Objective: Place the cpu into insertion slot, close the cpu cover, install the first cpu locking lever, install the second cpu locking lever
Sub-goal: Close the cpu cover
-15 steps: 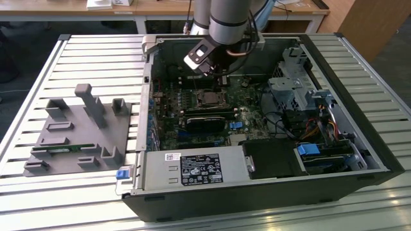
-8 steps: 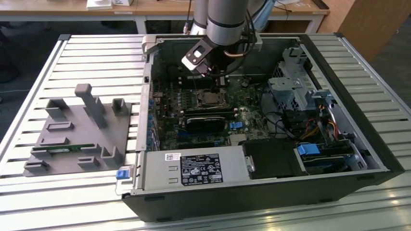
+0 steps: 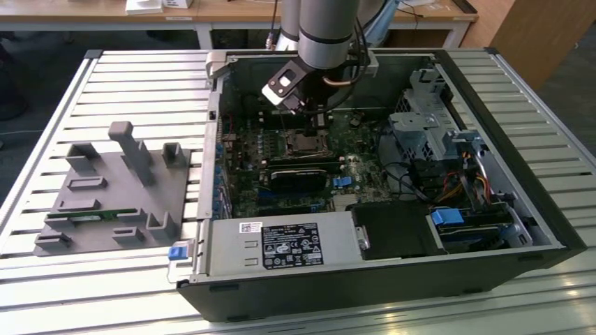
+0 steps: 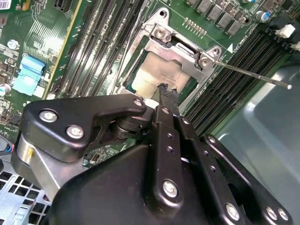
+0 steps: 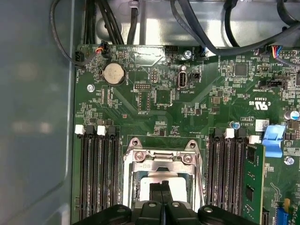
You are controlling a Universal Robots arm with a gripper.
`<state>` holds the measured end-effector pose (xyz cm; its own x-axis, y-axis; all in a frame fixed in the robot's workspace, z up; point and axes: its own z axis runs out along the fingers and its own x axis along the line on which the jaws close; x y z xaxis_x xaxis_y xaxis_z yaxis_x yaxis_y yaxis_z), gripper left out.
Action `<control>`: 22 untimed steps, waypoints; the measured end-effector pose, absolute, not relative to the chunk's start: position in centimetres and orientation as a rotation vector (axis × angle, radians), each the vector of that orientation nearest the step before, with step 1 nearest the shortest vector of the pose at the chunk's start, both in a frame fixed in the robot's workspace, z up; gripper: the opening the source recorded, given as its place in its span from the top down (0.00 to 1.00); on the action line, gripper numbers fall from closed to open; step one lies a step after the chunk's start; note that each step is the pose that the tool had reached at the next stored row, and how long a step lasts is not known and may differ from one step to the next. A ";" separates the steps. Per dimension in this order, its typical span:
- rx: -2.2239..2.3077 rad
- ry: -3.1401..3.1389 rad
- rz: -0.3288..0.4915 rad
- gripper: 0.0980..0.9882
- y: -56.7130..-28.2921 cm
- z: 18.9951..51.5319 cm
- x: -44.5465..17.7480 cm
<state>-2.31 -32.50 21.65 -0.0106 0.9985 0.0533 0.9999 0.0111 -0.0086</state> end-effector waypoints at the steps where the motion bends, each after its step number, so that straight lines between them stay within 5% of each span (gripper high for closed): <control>1: -2.178 -2.202 -0.049 0.97 -32.5 21.6 -2.4; 22: -2.178 -2.202 -0.049 0.97 -32.5 21.4 -4.0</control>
